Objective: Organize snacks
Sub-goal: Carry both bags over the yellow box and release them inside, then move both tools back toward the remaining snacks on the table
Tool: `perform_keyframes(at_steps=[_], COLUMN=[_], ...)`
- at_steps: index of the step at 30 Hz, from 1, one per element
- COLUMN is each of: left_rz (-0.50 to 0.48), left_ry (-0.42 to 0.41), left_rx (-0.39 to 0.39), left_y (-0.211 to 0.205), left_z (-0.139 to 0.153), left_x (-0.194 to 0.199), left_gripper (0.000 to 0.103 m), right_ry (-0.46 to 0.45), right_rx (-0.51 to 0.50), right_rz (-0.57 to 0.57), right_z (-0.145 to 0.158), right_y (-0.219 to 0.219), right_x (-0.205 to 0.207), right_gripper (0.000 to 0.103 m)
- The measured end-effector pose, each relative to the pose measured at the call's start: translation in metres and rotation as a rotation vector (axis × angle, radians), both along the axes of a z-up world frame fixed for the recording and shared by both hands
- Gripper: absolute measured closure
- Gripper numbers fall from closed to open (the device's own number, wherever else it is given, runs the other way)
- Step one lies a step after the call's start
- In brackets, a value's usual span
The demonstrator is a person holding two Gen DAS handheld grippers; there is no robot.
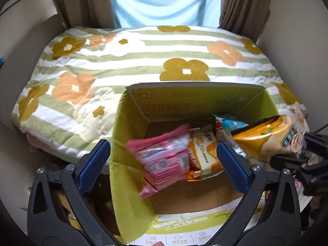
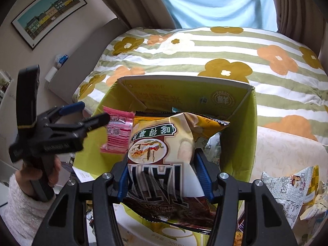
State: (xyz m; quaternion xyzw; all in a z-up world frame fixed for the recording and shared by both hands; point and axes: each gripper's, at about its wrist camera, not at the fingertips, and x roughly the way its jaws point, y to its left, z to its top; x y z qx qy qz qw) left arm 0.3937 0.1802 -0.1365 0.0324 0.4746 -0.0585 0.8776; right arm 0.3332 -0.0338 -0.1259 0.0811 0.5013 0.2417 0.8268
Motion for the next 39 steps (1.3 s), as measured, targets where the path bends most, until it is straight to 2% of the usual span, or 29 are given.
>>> perform_keyframes(at_steps=[5, 8, 10, 11, 12, 16, 22, 25, 30, 39], left_rz=[0.026, 0.026, 0.019, 0.015, 0.016, 0.012, 0.004, 0.027, 0.036, 0.003], left_ry=[-0.023, -0.034, -0.035, -0.031, -0.027, -0.011, -0.010, -0.016, -0.037, -0.081], left_rx=[-0.019, -0.012, -0.008, -0.005, -0.001, -0.008, 0.020, 0.018, 0.016, -0.022], left_y=[0.007, 0.005, 0.002, 0.001, -0.001, -0.003, -0.006, -0.003, -0.007, -0.030], left_z=[0.010, 0.014, 0.014, 0.013, 0.012, 0.006, 0.008, 0.014, 0.023, 0.036], left_x=[-0.017, -0.026, -0.028, -0.029, -0.030, -0.037, -0.052, -0.060, -0.070, -0.095], left_gripper=[0.000, 0.000, 0.000, 0.000, 0.000, 0.000, 0.000, 0.000, 0.000, 0.000], right_ry=[-0.034, -0.045, -0.040, -0.055, -0.078, -0.141, -0.099, -0.106, -0.136, -0.157], right_rx=[-0.024, -0.063, -0.090, -0.077, -0.060, -0.125, -0.110, -0.100, -0.162, -0.191], right_rz=[0.069, 0.054, 0.007, -0.007, -0.007, -0.003, -0.042, -0.062, -0.060, -0.125], right_z=[-0.003, -0.007, -0.011, -0.012, -0.012, -0.012, -0.006, 0.004, 0.016, 0.032], right_y=[0.016, 0.023, 0.022, 0.021, 0.019, 0.019, 0.011, 0.009, 0.011, -0.018], right_x=[-0.013, -0.017, -0.017, -0.019, -0.023, -0.037, -0.050, -0.057, -0.069, -0.096], right_gripper=[0.050, 0.048, 0.029, 0.009, 0.002, 0.001, 0.001, 0.001, 0.001, 0.001])
